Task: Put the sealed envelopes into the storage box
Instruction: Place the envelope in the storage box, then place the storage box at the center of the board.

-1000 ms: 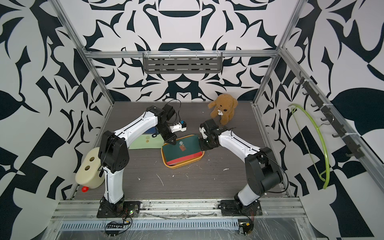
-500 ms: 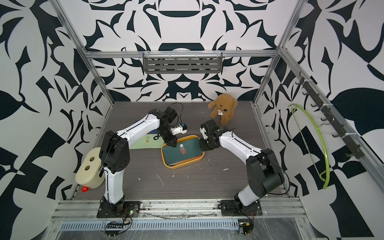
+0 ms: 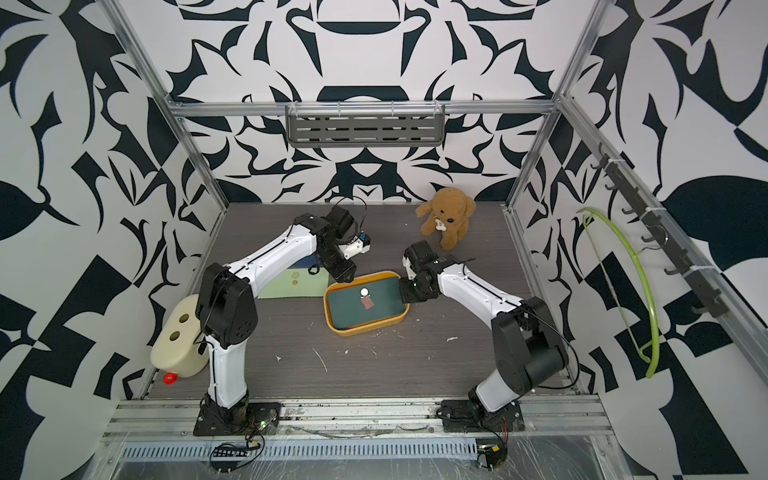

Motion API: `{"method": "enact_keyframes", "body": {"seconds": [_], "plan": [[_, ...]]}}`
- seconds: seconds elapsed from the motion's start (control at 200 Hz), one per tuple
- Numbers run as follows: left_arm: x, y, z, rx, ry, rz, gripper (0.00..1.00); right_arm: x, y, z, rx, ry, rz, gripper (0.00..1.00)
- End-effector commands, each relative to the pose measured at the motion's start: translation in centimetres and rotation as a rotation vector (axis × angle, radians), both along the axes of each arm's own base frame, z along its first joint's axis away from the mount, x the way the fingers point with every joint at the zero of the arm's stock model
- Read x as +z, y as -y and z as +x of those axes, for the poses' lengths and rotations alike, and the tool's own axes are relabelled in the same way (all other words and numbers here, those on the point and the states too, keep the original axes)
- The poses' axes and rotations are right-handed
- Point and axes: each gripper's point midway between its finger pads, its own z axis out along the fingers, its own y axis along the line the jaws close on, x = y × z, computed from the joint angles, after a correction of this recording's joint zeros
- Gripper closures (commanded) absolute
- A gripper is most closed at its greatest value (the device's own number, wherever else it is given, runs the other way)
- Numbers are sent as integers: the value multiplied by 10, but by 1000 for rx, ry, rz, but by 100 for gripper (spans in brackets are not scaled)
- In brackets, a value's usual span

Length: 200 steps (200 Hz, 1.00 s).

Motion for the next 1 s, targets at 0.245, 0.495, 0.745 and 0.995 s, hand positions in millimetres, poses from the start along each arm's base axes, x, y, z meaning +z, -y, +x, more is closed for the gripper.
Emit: {"method": "enact_keyframes", "body": {"seconds": [0.245, 0.495, 0.745, 0.995], "plan": [[22, -121, 45, 676, 85, -76, 46, 11, 21, 44, -234, 90, -75, 98], [-43, -169, 21, 902, -50, -55, 45, 22, 17, 63, -164, 102, -96, 81], [-72, -174, 22, 939, -46, -49, 46, 48, 12, 48, -78, 108, -54, 48], [-85, -172, 41, 941, -20, -54, 53, 58, 11, 19, -43, 59, -16, 38]]}}
